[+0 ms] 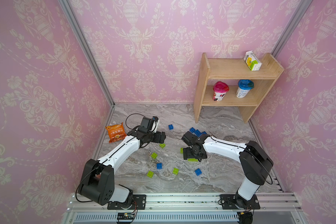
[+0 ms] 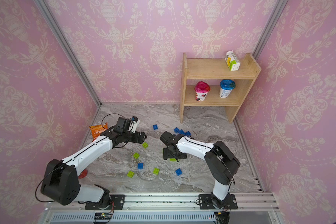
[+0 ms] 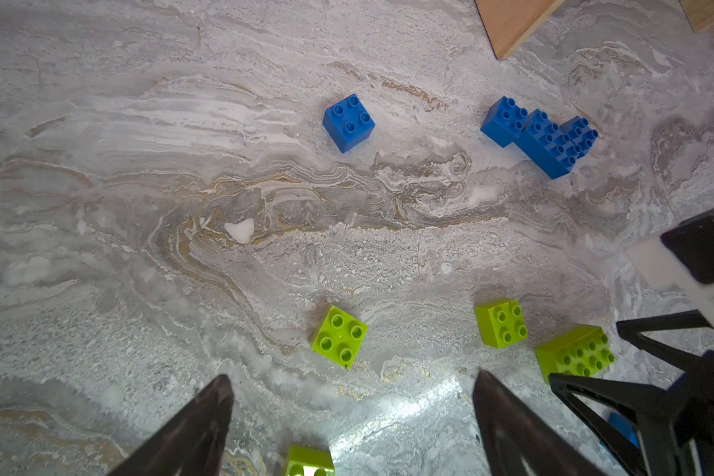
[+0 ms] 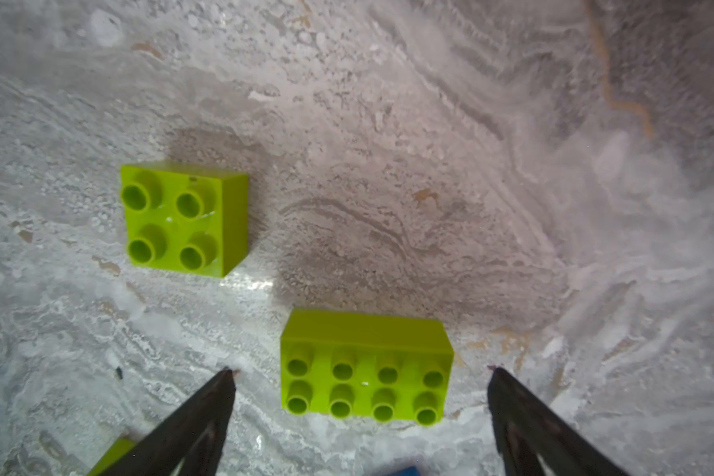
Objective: Assemble the letter v with lego
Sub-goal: Place the lego brick at the center of the board, then pick up the lego brick from the center of the board.
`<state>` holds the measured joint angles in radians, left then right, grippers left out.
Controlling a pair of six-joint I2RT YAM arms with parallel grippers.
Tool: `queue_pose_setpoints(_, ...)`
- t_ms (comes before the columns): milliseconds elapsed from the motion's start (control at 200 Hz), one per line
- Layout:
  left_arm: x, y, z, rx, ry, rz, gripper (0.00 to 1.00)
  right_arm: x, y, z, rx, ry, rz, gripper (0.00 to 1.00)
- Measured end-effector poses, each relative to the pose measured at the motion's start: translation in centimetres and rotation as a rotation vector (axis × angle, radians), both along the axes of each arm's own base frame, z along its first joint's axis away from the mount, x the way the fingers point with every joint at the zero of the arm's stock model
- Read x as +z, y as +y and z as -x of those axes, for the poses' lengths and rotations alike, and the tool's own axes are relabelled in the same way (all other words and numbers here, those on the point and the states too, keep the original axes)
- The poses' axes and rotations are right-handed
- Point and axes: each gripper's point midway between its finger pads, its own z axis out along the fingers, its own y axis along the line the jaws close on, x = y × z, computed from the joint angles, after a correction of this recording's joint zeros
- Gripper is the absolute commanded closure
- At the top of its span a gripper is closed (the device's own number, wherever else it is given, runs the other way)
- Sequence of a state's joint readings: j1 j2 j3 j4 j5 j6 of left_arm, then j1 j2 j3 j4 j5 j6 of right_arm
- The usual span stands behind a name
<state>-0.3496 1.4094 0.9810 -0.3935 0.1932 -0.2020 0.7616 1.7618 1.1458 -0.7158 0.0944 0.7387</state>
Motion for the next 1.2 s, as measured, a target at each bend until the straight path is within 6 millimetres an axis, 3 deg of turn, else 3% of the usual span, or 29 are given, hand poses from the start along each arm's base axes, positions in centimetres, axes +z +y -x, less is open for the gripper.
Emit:
queue_pose_setpoints(720,-0.7,0.2,-0.9,0.03,-0.014,0.012,0.1,-0.8,-0.2,0.1,-0.032,0.03,0.008,0.5)
queue_pose_setpoints(841,-0.7,0.3,-0.9,0.035,-0.017,0.007,0.1,0.7,0.6,-0.6,-0.029,0.008,0.002,0.55)
queue_pose_setpoints(1031,-1.4,0.5,-0.8,0.05,-0.016,0.004,0.11,4.3,3.5,-2.7,-0.049,-0.075,-0.079,0.76)
queue_pose_setpoints(1201,-1.6,0.8,-0.9,0.071,-0.012,0.001,0.1,4.4,4.9,-4.0,-0.06,-0.084,-0.084,0.86)
